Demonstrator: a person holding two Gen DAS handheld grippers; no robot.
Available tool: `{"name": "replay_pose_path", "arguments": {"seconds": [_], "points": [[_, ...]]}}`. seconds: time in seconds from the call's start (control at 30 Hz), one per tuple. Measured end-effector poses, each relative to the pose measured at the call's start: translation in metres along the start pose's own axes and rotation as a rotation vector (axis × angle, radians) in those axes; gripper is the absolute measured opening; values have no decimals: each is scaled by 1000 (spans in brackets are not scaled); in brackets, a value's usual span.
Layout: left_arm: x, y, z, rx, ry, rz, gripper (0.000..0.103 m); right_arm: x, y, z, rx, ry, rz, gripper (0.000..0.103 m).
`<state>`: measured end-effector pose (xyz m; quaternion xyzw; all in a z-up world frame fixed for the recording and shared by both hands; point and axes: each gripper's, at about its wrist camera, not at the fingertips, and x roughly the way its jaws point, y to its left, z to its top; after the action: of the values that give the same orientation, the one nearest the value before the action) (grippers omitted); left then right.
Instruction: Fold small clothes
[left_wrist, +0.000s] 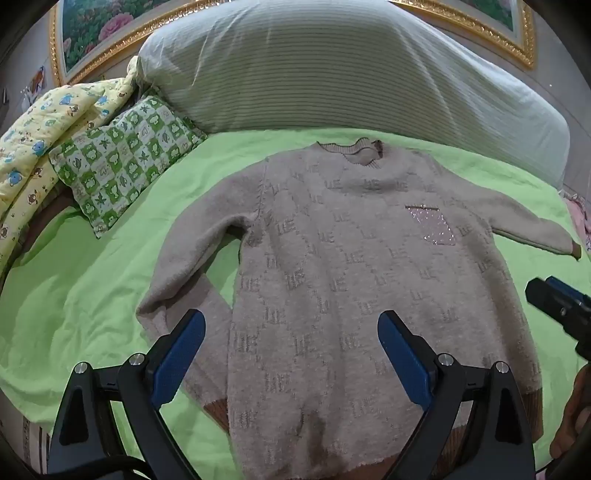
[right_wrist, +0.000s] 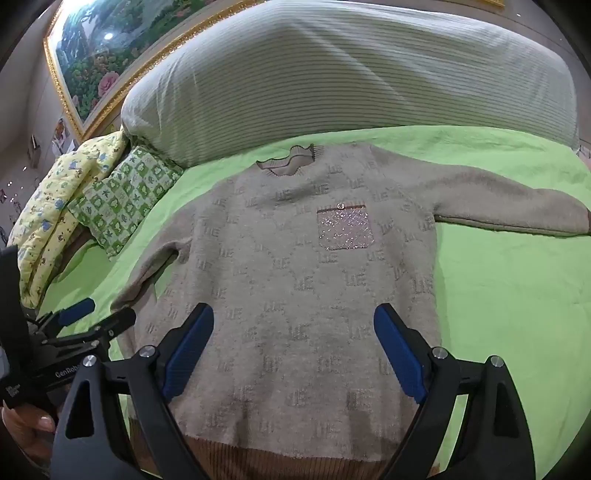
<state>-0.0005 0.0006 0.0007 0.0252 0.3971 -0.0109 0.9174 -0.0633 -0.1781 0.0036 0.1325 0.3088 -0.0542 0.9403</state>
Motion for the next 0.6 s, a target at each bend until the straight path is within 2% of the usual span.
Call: {"name": "replay_pose_path", "arguments": {"seconds": [0.6], "points": [[1, -8, -1, -3, 5, -16, 95, 3, 5, -4, -25, -4, 4, 89]]}}
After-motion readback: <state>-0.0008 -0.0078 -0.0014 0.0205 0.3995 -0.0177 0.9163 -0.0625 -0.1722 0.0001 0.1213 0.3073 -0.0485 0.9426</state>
